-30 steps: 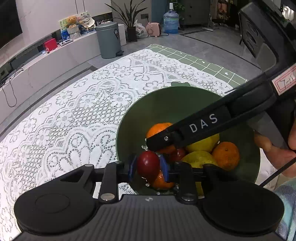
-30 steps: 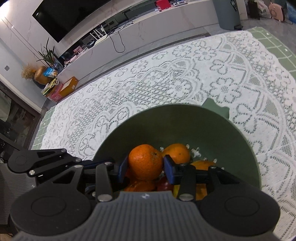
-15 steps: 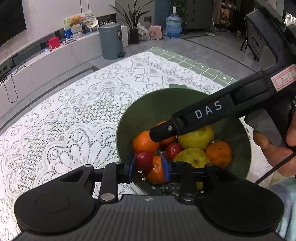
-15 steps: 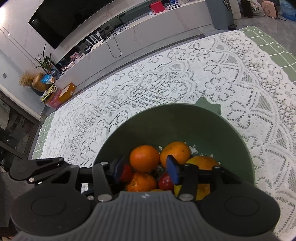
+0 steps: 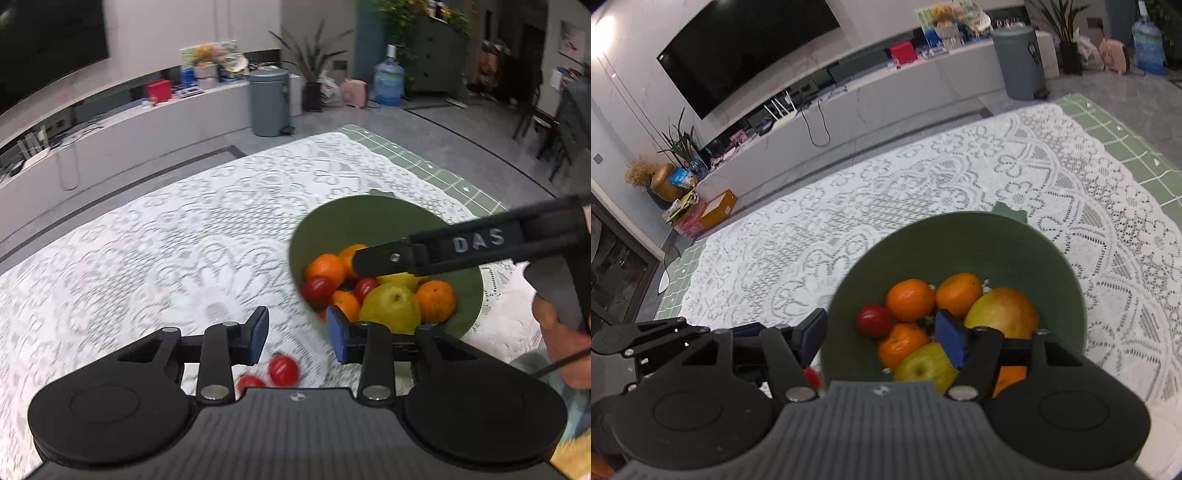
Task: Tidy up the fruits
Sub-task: 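Withdraw both grippers from the colander toward the brown kiwis, then grasp a brown kiwi with the right gripper while the left grasps another kiwi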
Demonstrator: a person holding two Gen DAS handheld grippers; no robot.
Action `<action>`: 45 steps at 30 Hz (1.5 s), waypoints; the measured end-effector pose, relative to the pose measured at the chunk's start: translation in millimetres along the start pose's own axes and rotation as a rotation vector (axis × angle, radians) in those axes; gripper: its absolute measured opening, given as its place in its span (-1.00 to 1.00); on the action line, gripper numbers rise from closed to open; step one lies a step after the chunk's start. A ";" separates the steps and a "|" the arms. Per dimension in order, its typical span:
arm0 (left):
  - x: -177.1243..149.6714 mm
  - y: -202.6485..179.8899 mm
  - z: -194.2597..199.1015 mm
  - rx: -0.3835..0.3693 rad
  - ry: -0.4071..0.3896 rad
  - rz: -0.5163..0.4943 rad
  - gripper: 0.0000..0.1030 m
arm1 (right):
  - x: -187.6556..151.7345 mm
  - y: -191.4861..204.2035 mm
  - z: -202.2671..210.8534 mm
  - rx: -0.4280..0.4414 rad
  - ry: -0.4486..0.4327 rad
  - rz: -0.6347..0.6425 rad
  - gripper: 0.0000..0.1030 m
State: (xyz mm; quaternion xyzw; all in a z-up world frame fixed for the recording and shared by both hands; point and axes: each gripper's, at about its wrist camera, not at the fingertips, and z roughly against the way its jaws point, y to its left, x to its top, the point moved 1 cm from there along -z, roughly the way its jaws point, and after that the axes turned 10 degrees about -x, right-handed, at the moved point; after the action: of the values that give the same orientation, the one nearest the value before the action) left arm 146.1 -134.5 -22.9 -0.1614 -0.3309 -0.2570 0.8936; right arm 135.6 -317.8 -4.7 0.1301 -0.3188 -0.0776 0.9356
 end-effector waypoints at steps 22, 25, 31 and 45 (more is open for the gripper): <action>-77.8 62.8 85.3 0.092 -0.130 0.270 -0.11 | -88.0 101.4 21.5 -0.073 -0.132 0.225 0.27; -85.9 69.2 86.9 0.087 -0.136 0.293 -0.11 | -95.3 111.9 17.3 -0.095 -0.137 0.285 0.27; -101.0 83.9 83.3 0.100 -0.109 0.313 -0.11 | -107.5 130.3 12.2 -0.112 -0.157 0.422 0.49; -120.5 99.7 57.5 -0.014 -0.008 0.331 -0.12 | -118.3 147.6 -14.5 -0.145 -0.119 0.522 0.08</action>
State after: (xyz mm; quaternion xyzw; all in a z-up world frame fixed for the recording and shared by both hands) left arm 95.1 15.6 -74.0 -0.2211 -0.3016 -0.1080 0.9211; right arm 60.9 -147.1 -40.8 -0.0286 -0.3896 0.1359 0.9104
